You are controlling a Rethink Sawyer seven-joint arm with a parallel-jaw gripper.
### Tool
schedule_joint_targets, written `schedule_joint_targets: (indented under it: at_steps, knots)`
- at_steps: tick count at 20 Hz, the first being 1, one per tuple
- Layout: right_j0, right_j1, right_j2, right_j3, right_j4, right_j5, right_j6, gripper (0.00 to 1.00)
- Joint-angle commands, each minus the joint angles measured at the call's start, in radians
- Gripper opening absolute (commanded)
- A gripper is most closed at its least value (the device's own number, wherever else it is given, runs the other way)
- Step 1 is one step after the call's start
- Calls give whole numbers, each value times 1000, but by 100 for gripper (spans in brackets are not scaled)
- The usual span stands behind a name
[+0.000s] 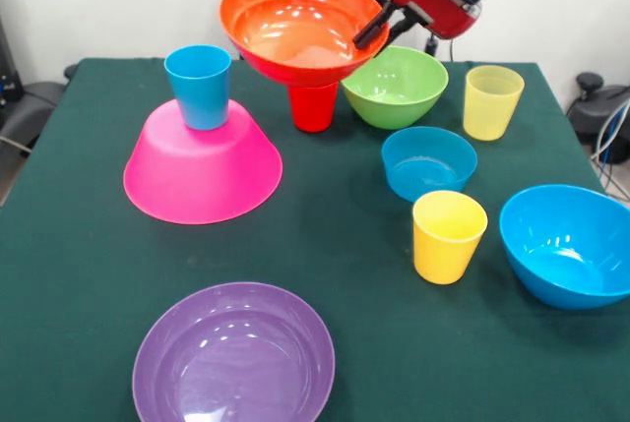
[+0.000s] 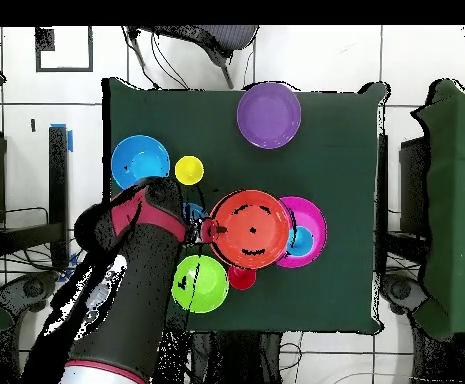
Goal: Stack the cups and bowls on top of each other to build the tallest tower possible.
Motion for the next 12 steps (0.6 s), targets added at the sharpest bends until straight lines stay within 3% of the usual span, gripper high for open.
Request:
schedule_joint_targets:
  at_steps: [1, 6, 12]
  knots:
    - [-8, 30, -17, -70, 18, 73, 190, 0]
    - [-4, -22, -37, -2, 20, 8, 191, 0]
    - [-12, -45, -37, 15, 29, -10, 154, 0]
